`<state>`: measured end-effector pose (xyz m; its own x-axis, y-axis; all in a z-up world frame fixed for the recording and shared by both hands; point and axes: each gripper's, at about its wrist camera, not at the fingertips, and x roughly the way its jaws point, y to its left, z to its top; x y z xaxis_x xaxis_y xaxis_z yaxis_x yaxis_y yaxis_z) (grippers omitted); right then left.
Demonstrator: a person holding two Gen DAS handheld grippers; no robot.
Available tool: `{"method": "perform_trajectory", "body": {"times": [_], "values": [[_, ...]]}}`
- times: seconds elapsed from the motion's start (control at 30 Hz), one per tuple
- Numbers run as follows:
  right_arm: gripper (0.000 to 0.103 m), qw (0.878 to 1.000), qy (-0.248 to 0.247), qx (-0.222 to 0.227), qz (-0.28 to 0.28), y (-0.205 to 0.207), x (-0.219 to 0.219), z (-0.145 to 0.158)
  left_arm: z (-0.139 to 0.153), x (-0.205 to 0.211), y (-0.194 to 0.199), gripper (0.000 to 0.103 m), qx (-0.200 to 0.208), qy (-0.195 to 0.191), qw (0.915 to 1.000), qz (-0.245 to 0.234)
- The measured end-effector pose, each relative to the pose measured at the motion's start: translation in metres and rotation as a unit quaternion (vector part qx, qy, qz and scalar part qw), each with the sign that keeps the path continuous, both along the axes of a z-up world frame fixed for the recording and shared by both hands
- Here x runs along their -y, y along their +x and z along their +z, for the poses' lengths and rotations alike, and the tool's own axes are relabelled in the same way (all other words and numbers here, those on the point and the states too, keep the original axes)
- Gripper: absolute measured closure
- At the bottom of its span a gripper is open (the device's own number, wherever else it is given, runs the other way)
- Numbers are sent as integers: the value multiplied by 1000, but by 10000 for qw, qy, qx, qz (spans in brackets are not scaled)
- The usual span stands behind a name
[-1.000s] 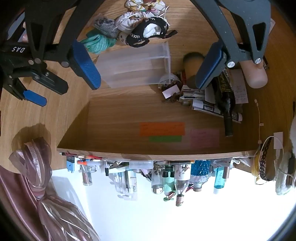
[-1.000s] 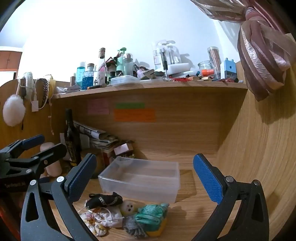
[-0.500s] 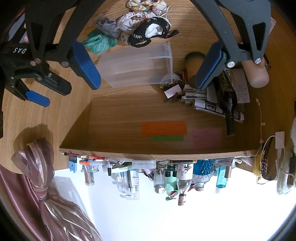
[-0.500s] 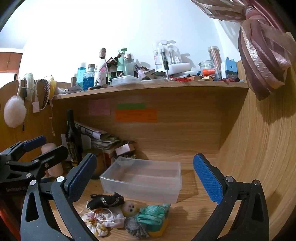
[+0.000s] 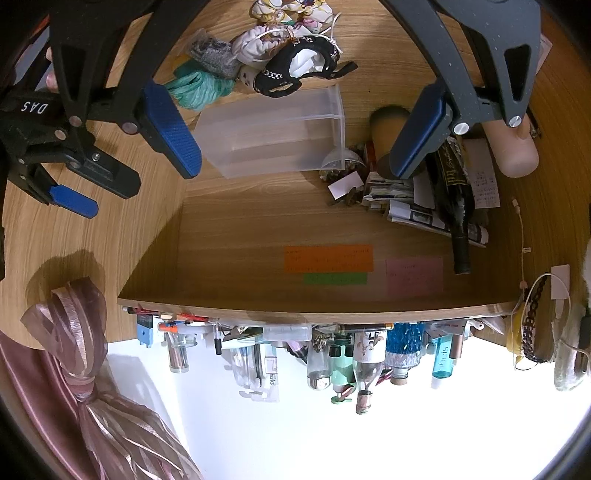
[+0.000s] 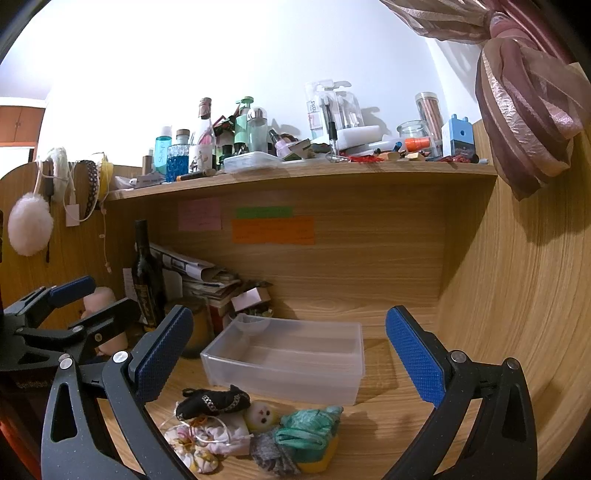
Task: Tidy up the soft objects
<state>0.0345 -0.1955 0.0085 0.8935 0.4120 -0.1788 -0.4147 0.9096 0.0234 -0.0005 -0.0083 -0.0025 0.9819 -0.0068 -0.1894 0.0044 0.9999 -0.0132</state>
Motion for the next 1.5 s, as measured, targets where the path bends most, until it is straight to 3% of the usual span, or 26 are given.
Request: {"method": "perform_trajectory", "body": {"times": [1.5], "values": [[0,10000,73,-16,6,0,4,1,-3,-7,1,0,4,4,10000,-22]]}}
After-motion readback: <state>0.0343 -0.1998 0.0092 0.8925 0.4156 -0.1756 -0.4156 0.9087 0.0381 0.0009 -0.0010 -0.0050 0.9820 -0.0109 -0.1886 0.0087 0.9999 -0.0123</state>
